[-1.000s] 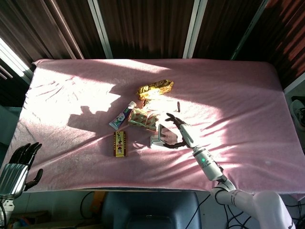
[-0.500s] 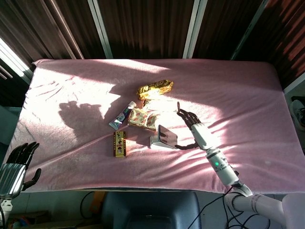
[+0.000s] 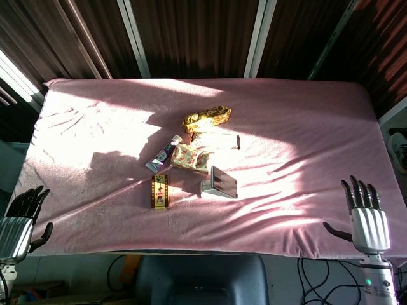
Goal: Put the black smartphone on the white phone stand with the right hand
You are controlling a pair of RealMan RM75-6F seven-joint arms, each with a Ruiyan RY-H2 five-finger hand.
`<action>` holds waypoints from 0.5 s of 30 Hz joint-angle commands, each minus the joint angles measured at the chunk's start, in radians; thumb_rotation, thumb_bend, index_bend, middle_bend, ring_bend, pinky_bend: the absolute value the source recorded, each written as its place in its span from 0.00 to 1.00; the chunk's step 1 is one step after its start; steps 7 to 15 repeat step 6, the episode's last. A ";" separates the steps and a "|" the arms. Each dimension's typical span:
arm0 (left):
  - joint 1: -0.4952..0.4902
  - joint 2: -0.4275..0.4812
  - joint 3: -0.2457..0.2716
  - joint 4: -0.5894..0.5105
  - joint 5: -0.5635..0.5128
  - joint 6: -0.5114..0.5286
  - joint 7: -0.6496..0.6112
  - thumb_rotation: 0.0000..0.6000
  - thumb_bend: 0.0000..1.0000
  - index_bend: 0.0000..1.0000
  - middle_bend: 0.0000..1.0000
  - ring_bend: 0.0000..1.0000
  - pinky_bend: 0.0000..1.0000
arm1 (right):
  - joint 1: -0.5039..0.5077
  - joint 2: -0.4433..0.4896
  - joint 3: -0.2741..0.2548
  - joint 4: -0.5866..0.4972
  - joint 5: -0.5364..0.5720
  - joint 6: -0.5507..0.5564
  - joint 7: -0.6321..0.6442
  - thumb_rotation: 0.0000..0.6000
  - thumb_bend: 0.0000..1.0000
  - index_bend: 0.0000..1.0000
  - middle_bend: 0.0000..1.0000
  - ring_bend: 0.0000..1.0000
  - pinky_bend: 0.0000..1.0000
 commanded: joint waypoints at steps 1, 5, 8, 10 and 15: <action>-0.001 -0.002 0.002 -0.003 0.003 -0.002 0.007 1.00 0.41 0.00 0.02 0.03 0.12 | -0.033 0.023 0.003 -0.005 -0.032 0.039 0.014 1.00 0.16 0.00 0.00 0.00 0.00; -0.004 0.000 0.007 -0.006 0.008 -0.012 0.010 1.00 0.41 0.00 0.02 0.03 0.12 | -0.047 0.022 0.009 -0.004 -0.045 0.033 -0.002 1.00 0.16 0.00 0.00 0.00 0.00; -0.004 0.001 0.007 -0.006 0.008 -0.013 0.010 1.00 0.41 0.00 0.02 0.03 0.12 | -0.048 0.023 0.010 -0.005 -0.047 0.028 -0.001 1.00 0.16 0.00 0.00 0.00 0.00; -0.004 0.001 0.007 -0.006 0.008 -0.013 0.010 1.00 0.41 0.00 0.02 0.03 0.12 | -0.048 0.023 0.010 -0.005 -0.047 0.028 -0.001 1.00 0.16 0.00 0.00 0.00 0.00; -0.004 0.001 0.007 -0.006 0.008 -0.013 0.010 1.00 0.41 0.00 0.02 0.03 0.12 | -0.048 0.023 0.010 -0.005 -0.047 0.028 -0.001 1.00 0.16 0.00 0.00 0.00 0.00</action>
